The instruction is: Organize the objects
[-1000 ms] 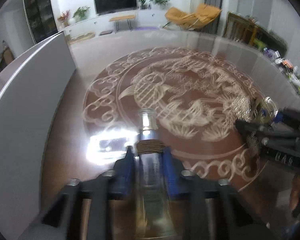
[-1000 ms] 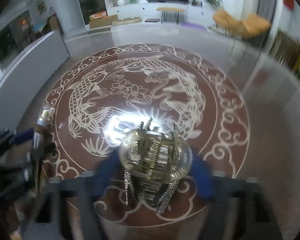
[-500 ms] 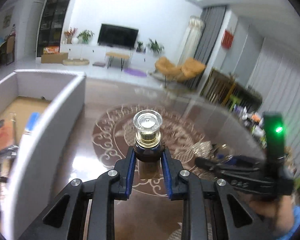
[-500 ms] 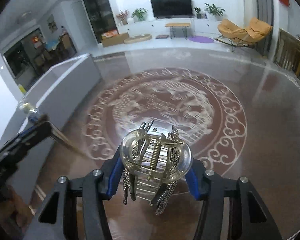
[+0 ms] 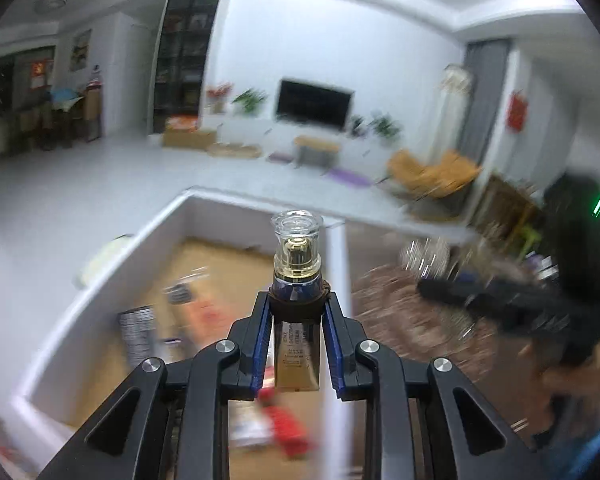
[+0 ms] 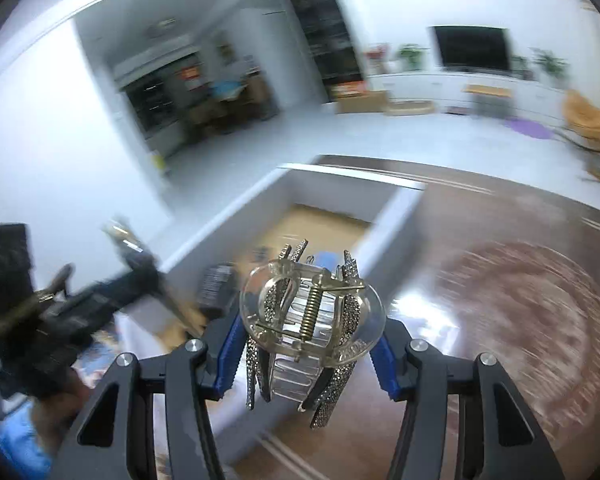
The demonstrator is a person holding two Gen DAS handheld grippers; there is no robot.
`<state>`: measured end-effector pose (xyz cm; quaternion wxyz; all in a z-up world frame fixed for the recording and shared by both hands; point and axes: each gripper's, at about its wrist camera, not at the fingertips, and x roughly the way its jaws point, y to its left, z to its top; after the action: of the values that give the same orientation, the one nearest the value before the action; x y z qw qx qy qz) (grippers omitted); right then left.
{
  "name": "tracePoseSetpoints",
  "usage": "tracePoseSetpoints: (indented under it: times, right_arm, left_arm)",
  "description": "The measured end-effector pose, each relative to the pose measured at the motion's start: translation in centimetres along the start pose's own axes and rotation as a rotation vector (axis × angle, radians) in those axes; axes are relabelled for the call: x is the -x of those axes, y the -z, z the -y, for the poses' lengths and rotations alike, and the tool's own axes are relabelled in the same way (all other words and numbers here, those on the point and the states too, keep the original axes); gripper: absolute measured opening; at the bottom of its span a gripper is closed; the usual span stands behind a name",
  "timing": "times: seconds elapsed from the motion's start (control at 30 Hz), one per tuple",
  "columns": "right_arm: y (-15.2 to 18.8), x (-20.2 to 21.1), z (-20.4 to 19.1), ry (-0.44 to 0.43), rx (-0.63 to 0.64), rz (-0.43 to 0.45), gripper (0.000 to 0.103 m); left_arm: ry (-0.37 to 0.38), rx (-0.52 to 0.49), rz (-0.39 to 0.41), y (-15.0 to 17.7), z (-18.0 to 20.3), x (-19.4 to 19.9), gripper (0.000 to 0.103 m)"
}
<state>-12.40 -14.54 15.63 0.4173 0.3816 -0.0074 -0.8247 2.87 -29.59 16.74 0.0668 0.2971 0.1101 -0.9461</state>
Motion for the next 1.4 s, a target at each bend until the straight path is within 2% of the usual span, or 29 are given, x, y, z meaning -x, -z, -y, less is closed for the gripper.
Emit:
tracePoseSetpoints:
  times: [0.17, 0.23, 0.27, 0.3, 0.37, 0.57, 0.73, 0.97, 1.1, 1.2, 1.33, 1.4]
  right_arm:
    - [-2.2, -7.7, -2.9, -0.099, -0.018, -0.143, 0.056]
    - [-2.3, -11.0, -3.4, -0.091, -0.033, -0.244, 0.057]
    - [-2.1, -12.0, -3.5, -0.085, -0.041, -0.277, 0.064]
    - [-1.8, -13.1, -3.7, -0.09, -0.046, -0.315, 0.078]
    - [-1.3, -14.0, -4.0, -0.076, -0.036, -0.35, 0.091]
    - [-0.3, -14.3, -4.1, 0.099, 0.072, -0.355, 0.093]
    - [0.6, -13.5, -4.8, 0.172, 0.151, -0.36, 0.097]
    - [1.4, -12.8, -4.8, 0.194, 0.156, -0.355, 0.098]
    - [1.3, -12.2, -4.9, 0.224, 0.183, -0.344, 0.098]
    - [1.2, -11.7, -5.1, 0.24, 0.202, -0.33, 0.098]
    - [0.9, -11.0, -5.5, 0.256, 0.23, -0.315, 0.098]
    - [0.8, -10.7, -5.6, 0.262, 0.242, -0.314, 0.098]
  left_arm:
    - [-0.114, 0.074, -0.174, 1.0, -6.2, -4.1, 0.026]
    - [-0.127, 0.121, -0.241, 1.8, -7.9, -5.7, 0.033]
    - [-0.13, 0.14, -0.275, 2.1, -8.7, -6.4, 0.051]
    - [-0.138, 0.145, -0.287, 2.4, -8.8, -6.7, 0.076]
    - [-0.172, 0.141, -0.281, 2.8, -9.1, -6.7, 0.09]
    - [-0.32, 0.075, -0.226, 2.5, -8.4, -5.5, 0.099]
    - [-0.443, 0.011, -0.212, 2.3, -6.2, -5.3, 0.1]
    - [-0.464, 0.04, -0.204, 2.8, -6.3, -3.5, 0.1]
    - [-0.481, 0.004, -0.183, 2.6, -5.4, -2.9, 0.1]
    - [-0.51, -0.029, -0.173, 2.3, -4.6, -2.5, 0.1]
    - [-0.597, -0.029, -0.136, 1.7, -4.0, -1.6, 0.1]
    - [-0.589, -0.007, -0.159, 1.5, -4.1, -1.5, 0.1]
